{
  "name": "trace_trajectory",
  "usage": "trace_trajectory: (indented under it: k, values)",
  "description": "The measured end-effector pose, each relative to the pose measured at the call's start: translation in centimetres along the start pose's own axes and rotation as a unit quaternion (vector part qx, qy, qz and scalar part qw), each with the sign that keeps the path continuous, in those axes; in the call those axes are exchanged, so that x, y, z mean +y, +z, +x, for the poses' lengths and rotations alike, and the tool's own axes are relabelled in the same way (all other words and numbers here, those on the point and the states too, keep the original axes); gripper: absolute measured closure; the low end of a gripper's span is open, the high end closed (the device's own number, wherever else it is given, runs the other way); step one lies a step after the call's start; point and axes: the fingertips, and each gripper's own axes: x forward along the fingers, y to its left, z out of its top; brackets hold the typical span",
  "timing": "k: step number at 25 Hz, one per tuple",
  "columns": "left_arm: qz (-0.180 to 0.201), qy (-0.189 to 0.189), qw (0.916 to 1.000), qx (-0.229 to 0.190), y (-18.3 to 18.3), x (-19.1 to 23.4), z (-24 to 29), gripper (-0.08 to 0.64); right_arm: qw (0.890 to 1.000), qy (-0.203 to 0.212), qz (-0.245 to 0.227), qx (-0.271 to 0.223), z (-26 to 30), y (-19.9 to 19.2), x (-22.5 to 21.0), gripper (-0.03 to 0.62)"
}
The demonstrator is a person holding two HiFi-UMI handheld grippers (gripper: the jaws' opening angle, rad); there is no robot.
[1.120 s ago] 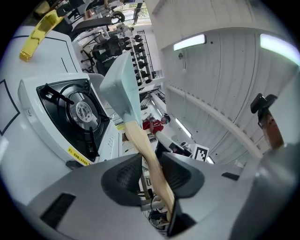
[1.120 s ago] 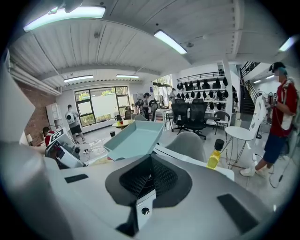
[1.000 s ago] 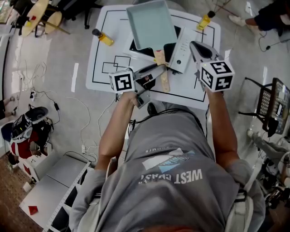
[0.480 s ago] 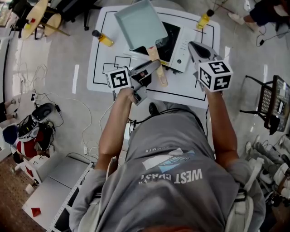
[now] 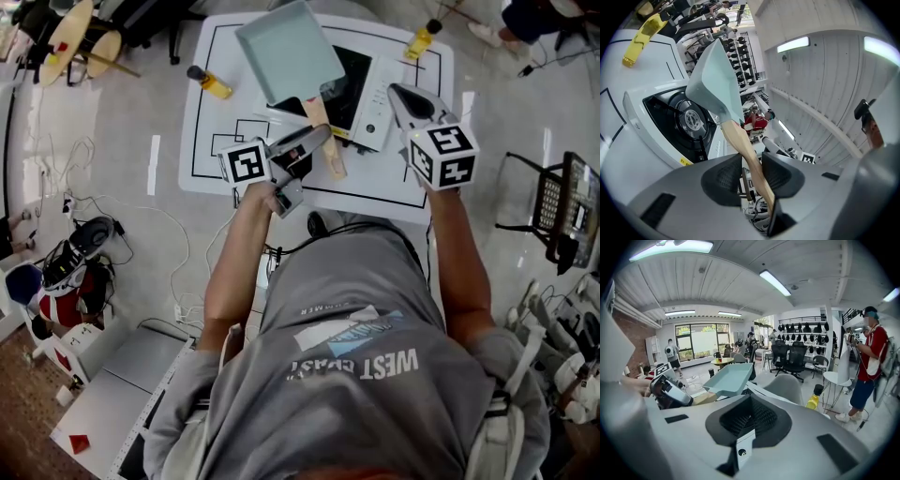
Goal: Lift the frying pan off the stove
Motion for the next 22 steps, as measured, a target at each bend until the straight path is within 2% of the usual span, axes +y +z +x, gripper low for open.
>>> trace_trajectory:
  k: [4, 15, 22]
  values:
    - [0.005, 0.01, 0.9999, 0.006, 0.1, 0.5, -0.1, 0.434, 1.0, -0.003, 0.004, 0.0, 0.3, 0.1, -0.2, 0.584]
    - [0.011, 0.007, 0.9997, 0.02, 0.3, 0.9, 0.1, 0.433, 1.0, -0.008, 0.01, 0.008, 0.7, -0.2, -0.1, 0.584]
    - [-0.01, 0.031, 0.9992, 0.022, -0.3, 3.0, 0.2, 0.433, 1.0, -0.005, 0.012, 0.011, 1.3, -0.6, -0.4, 0.584]
